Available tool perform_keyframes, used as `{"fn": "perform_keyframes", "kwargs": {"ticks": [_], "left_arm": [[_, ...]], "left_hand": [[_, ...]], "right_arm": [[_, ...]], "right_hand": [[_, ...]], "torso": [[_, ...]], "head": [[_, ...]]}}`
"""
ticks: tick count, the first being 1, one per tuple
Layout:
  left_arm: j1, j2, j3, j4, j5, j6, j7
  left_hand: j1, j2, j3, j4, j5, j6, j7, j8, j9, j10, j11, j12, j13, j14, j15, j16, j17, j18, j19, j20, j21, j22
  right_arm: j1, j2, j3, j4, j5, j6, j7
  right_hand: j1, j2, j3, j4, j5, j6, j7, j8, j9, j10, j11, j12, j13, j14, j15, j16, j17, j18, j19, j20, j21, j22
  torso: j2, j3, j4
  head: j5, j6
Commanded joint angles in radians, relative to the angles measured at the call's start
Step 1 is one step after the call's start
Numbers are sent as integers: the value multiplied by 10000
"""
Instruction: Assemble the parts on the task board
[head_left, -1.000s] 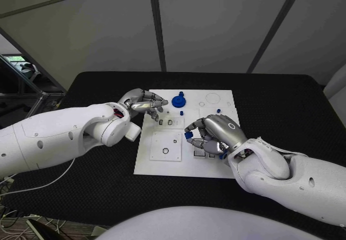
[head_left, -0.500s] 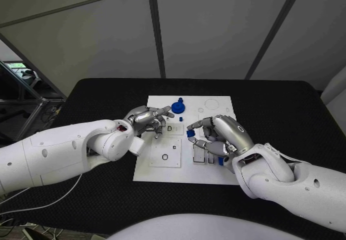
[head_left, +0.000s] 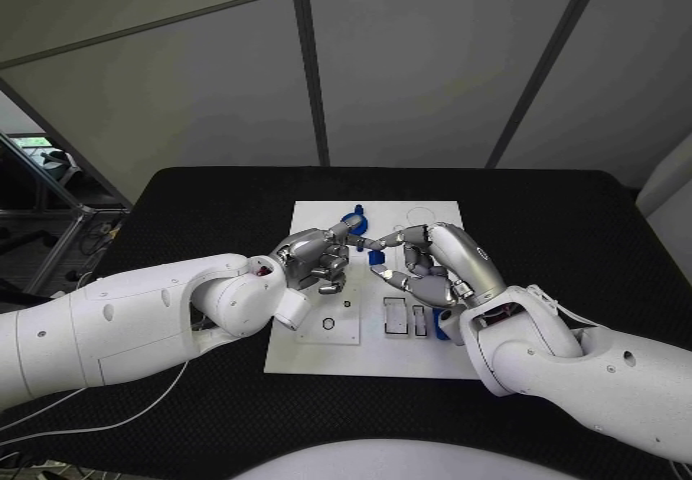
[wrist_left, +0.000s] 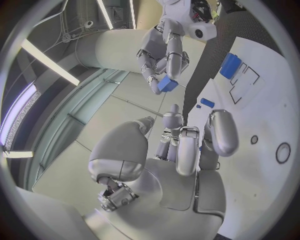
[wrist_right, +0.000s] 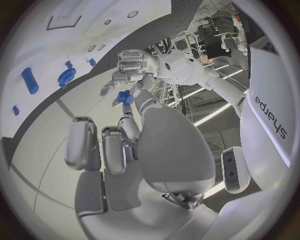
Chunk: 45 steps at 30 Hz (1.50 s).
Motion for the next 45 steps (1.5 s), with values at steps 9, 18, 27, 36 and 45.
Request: {"fn": "perform_keyframes", "kwargs": {"ticks": [9,18,27,36,45], "left_arm": [[6,193,7,30,483,1300,173],[6,192,8,-17,461,1238,-52],[6,170,8,-71,311,1093,-301],[6,156,8,-90,188,1121,-422],[6,151,9,-50,152,1266,-440]], "left_hand": [[-506,154,-304,147,-24,152,-2,-311,-162,354,0,398,679,950,-62,227,2274,-356,262,1,635,670],[-626,294,-336,123,-9,461,14,-317,-190,450,14,501,871,977,-50,275,2364,-378,301,10,774,775],[-750,419,-325,119,24,1183,-88,-115,-81,550,-63,598,1079,996,-100,311,2430,-388,322,-12,886,867],[-797,505,-230,102,47,1633,-276,75,165,628,-223,625,1193,1014,-228,344,2493,-401,344,-116,971,937],[-751,567,-124,45,71,1739,-339,125,286,710,-283,665,1309,1026,-283,365,2533,-421,386,-166,1062,1001]], "right_arm": [[19,193,43,-90,659,-73,323],[19,197,47,-38,671,-167,436],[18,152,61,-27,672,-193,505],[19,142,75,-99,673,-177,515],[29,182,77,-228,673,33,420]], "right_hand": [[-28,-21,82,-2,39,91,-46,23,88,12,41,-50,7,844,2,61,1463,-168,67,20,64,13],[-31,-21,96,-3,43,91,-45,22,90,18,42,-40,21,846,3,68,1472,-169,69,21,67,18],[-30,-21,118,-9,49,91,-45,21,92,15,41,-43,19,847,4,69,1475,-169,68,22,66,17],[-29,-32,153,-22,60,92,-44,20,96,18,41,-35,32,847,5,69,1475,-169,67,24,67,18],[-33,-35,163,-24,61,98,-43,22,99,16,42,-37,31,847,6,70,1477,-169,67,24,66,17]], "torso": [[4,3,-3],[7,12,-4],[7,11,0],[4,7,5],[2,-3,10]], "head": [[-90,96],[-116,84],[-144,71],[-171,48],[-171,20]]}}
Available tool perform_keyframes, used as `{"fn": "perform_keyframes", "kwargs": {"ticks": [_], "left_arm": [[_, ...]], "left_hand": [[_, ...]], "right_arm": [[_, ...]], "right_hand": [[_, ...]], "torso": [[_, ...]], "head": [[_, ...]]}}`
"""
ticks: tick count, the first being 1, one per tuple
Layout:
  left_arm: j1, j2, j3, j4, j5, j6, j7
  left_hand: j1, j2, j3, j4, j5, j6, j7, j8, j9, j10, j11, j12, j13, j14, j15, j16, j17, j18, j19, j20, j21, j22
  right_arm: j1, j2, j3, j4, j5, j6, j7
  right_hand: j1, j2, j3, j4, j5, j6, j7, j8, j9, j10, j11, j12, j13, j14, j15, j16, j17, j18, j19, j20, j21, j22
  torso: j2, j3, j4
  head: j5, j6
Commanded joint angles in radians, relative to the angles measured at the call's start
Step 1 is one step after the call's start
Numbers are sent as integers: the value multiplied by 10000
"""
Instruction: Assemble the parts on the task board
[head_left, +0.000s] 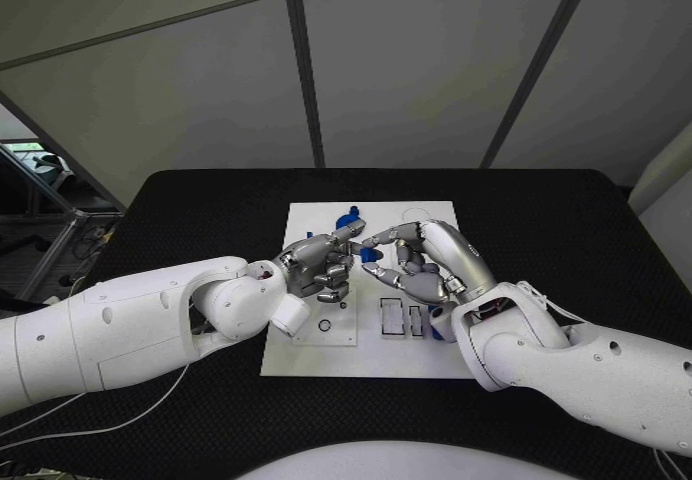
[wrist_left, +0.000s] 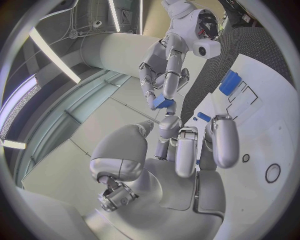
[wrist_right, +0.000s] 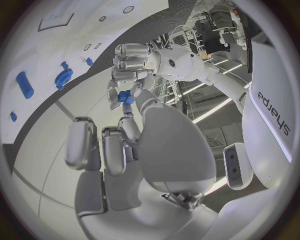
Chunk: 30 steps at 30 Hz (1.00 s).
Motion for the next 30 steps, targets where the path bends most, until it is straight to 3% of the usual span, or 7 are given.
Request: {"fn": "perform_keyframes", "kwargs": {"ticks": [1,15,30], "left_arm": [[9,-4,6,48,-129,253,-17],[11,-28,7,9,-181,182,2],[12,-43,7,-30,-275,128,22]], "left_hand": [[10,78,77,-12,71,86,0,36,42,51,-67,25,32,1029,-72,55,2542,-117,17,-47,73,1008],[62,123,264,-106,40,108,-30,41,145,100,-98,27,83,1029,-103,53,2539,-120,20,-82,89,1025],[79,108,377,-184,35,130,-47,50,212,124,-112,28,120,1034,-116,62,2557,-121,18,-97,93,1032]], "right_arm": [[23,12,11,-62,15,76,-21],[27,-1,11,-102,-142,79,-273],[27,-87,11,-63,-297,49,-411]], "right_hand": [[52,51,74,16,25,77,-1,62,97,17,41,-37,9,847,5,33,1478,-169,66,24,66,9],[46,42,131,-2,32,108,-9,78,112,10,37,-44,7,846,5,30,1475,-169,66,26,68,14],[47,43,141,-6,34,110,-10,79,113,10,36,-45,6,846,5,31,1476,-169,67,26,69,17]], "torso": [[-4,-2,6],[-2,16,-12],[-5,8,-2]], "head": [[9,-12],[55,-26],[30,-52]]}}
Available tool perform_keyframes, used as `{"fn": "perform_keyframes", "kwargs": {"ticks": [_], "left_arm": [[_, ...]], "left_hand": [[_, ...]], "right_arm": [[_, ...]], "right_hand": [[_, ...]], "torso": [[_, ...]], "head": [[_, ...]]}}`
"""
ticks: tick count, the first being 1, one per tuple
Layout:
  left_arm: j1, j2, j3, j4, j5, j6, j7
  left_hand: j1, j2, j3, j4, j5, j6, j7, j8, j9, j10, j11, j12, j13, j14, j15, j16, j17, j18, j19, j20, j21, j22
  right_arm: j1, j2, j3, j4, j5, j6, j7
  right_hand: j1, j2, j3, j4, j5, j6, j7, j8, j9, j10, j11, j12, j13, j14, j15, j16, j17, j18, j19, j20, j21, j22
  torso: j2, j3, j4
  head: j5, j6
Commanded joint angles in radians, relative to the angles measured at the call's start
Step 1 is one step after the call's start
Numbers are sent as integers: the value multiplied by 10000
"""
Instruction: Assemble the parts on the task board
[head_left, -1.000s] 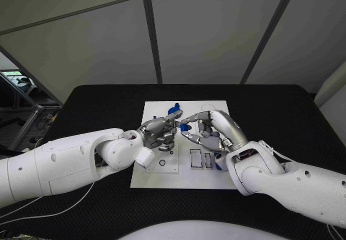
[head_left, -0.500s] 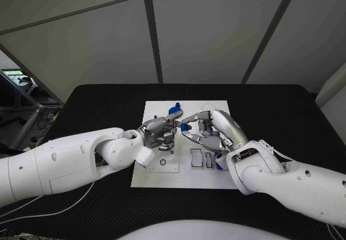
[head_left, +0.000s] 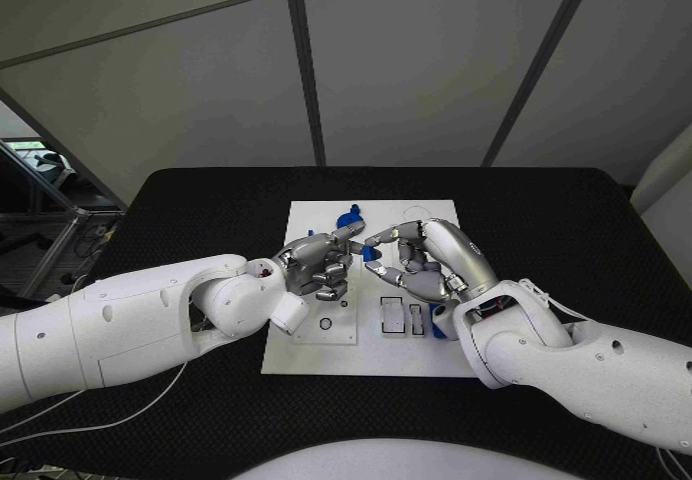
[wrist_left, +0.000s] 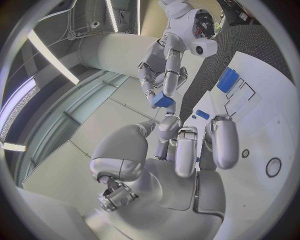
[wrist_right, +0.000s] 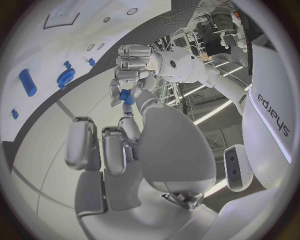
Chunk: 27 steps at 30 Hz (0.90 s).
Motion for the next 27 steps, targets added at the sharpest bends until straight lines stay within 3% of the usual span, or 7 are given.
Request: {"fn": "perform_keyframes", "kwargs": {"ticks": [1,27], "left_arm": [[15,-11,9,29,-124,160,89],[15,-58,9,-13,-268,84,63]], "left_hand": [[12,41,54,4,-3,78,10,16,20,56,-43,27,19,1033,-46,63,2559,-123,-15,-62,9,1036],[26,24,193,-101,-3,80,-2,16,97,74,-56,16,38,1034,-59,65,2562,-122,-19,-78,9,1042]], "right_arm": [[14,-48,6,-30,-67,-57,-243],[13,-146,7,68,-75,-180,-199]], "right_hand": [[44,40,78,3,33,90,-27,70,112,10,36,-45,9,846,4,31,1477,-169,67,27,70,9],[-24,3,131,5,31,118,-29,86,130,11,38,-43,18,844,4,23,1467,-166,59,28,64,-1]], "torso": [[1,-3,-4],[3,1,-3]], "head": [[-7,-10],[-20,-53]]}}
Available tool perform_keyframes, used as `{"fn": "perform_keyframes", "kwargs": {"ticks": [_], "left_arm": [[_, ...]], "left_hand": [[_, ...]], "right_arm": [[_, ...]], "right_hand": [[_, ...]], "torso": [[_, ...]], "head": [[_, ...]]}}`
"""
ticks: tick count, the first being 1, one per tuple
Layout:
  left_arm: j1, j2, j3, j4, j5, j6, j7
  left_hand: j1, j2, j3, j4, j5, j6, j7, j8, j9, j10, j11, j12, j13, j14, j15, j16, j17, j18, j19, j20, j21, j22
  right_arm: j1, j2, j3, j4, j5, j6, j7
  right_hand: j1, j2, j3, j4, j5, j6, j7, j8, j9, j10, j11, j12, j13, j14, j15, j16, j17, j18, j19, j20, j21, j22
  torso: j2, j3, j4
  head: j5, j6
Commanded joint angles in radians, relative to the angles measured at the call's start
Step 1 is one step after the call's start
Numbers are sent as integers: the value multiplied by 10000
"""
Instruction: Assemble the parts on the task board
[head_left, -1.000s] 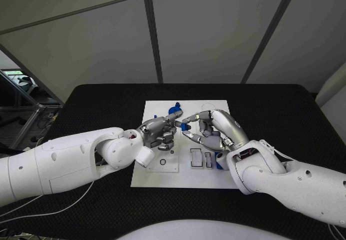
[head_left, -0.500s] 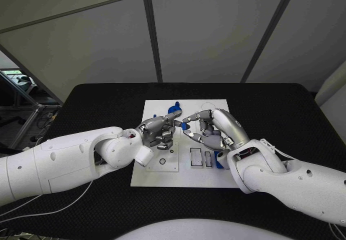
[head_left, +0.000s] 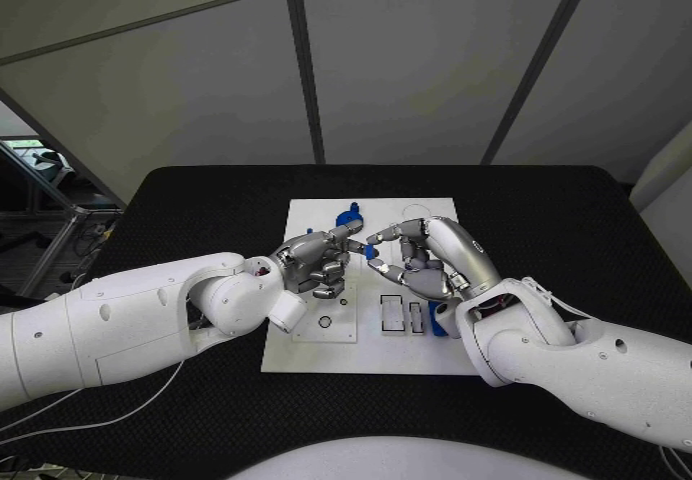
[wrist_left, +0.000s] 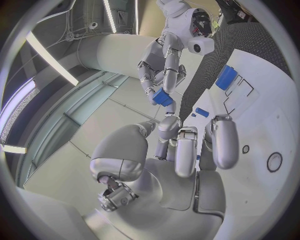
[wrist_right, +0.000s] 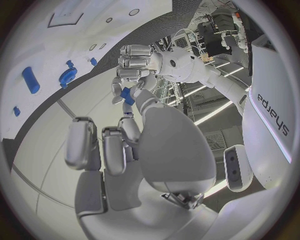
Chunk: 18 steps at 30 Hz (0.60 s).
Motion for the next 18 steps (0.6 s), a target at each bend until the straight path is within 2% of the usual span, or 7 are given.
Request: {"fn": "perform_keyframes", "kwargs": {"ticks": [1,18], "left_arm": [[14,-13,8,18,-115,124,68],[13,-63,9,32,-176,130,80]], "left_hand": [[26,24,56,-18,-3,64,14,16,14,38,-20,16,12,1034,-60,65,2563,-122,-19,-78,10,1043],[34,8,155,-106,-5,53,11,8,67,50,-24,11,30,1034,-65,65,2562,-122,-22,-86,9,1046]], "right_arm": [[12,-43,5,1,-2,-150,-124],[12,-118,8,15,-3,-139,-118]], "right_hand": [[-23,4,68,12,38,113,-34,70,131,11,38,-43,12,844,4,24,1462,-167,60,28,64,1],[-86,-13,95,28,25,126,-40,78,142,18,34,-38,21,843,4,21,1460,-165,55,29,61,-3]], "torso": [[0,3,1],[-1,-2,2]], "head": [[-3,-13],[-8,-43]]}}
